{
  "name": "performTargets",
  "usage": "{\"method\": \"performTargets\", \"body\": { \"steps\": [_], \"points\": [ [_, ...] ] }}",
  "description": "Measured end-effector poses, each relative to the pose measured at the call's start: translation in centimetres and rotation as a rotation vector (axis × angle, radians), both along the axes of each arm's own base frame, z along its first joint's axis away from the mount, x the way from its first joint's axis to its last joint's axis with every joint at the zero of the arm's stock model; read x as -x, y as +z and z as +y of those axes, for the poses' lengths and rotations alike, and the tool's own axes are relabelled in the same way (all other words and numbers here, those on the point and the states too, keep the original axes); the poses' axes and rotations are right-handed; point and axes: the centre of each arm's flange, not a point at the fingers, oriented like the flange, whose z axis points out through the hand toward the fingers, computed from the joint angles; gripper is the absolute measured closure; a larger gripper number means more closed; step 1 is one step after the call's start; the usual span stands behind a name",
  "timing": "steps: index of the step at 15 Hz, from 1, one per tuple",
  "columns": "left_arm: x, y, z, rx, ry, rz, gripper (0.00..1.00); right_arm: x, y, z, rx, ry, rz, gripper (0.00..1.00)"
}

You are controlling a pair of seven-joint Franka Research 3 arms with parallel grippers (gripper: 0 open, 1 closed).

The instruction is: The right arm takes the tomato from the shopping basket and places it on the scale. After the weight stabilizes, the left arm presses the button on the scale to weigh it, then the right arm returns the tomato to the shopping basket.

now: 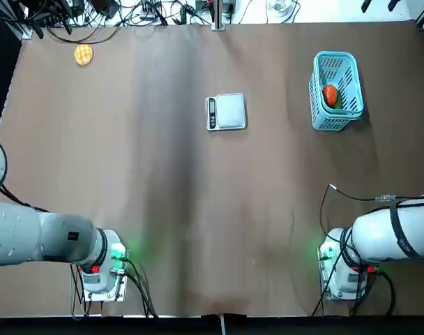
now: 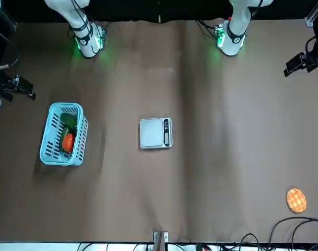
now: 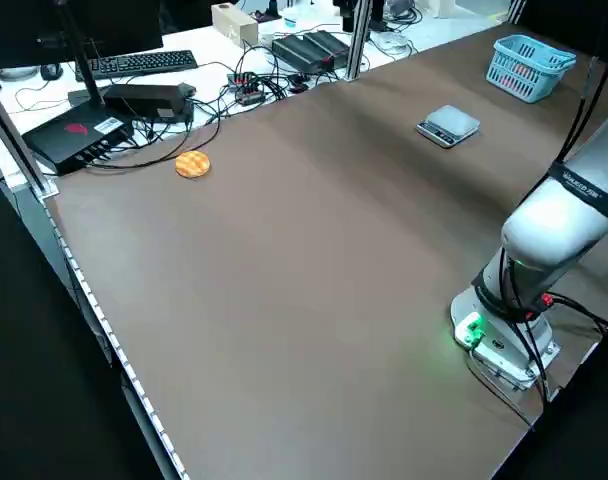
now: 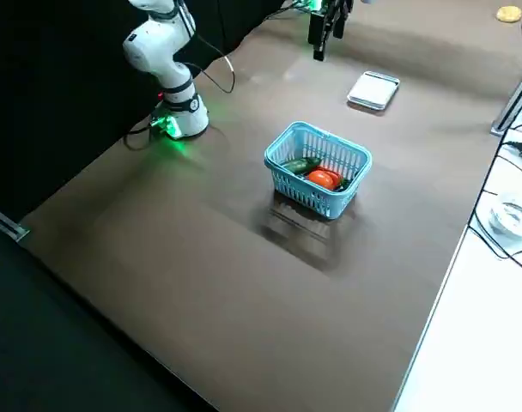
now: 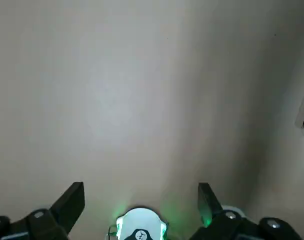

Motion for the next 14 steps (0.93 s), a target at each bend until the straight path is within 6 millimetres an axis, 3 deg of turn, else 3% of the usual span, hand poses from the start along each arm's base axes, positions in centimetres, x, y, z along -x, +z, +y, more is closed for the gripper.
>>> {"method": "performTargets", "body": {
  "steps": [14],
  "points": [
    [-0.05, 0.03, 0.08, -0.001, 0.007, -0.004, 0.00, -0.25, 0.04, -0.40, -0.003, -0.008, -0.019, 0.00]
  ]
}}
